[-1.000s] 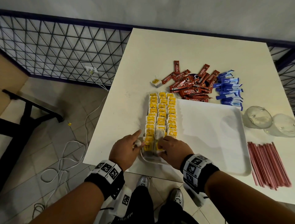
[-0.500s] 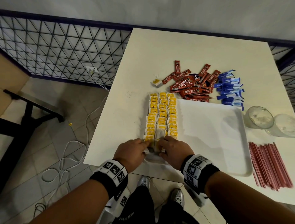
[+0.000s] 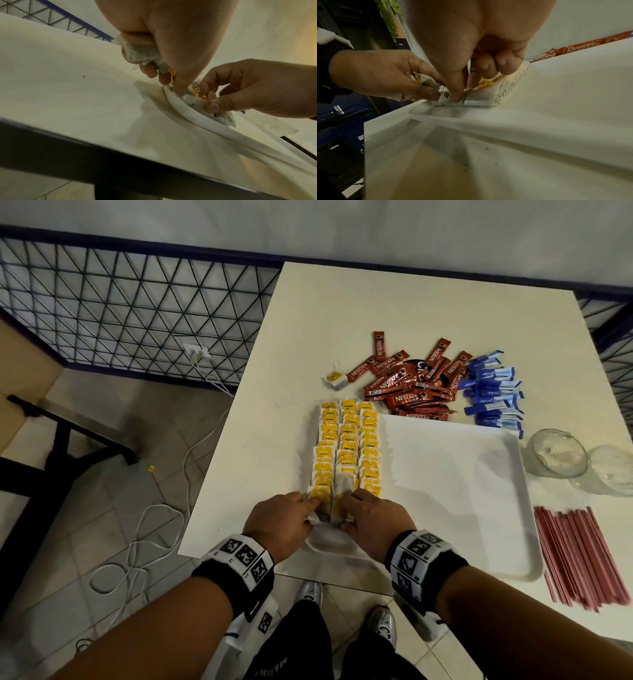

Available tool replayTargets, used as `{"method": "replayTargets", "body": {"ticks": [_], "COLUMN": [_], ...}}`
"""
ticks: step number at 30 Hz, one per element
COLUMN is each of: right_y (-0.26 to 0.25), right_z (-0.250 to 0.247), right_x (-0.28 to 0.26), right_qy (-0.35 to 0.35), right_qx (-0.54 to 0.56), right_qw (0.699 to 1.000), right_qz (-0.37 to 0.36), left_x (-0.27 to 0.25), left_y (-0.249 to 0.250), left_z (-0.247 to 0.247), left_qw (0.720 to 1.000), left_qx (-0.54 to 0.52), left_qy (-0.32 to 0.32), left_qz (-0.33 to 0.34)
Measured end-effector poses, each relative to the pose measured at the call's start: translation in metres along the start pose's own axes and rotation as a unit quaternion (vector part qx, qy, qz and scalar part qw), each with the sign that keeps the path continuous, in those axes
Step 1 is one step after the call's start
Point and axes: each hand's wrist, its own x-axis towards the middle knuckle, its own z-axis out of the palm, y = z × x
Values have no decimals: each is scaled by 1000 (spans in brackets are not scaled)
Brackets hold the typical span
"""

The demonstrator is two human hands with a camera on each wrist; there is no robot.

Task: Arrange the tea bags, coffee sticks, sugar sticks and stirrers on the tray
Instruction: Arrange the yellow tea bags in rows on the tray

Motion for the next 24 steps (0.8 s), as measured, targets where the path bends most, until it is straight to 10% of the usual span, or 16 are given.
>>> {"method": "replayTargets", "body": {"ticks": [24], "right_y": [15], "right_z": [-16], "right_x": [7], "right_qy": [109], "right_qx": [111], "right_qw": [986], "right_qz": [54], "left_x": [-8], "left_y": [-3], "left_z": [-11], "left_qw": [995], "left_qx": [-81], "left_qy": [60], "left_qz": [5]}}
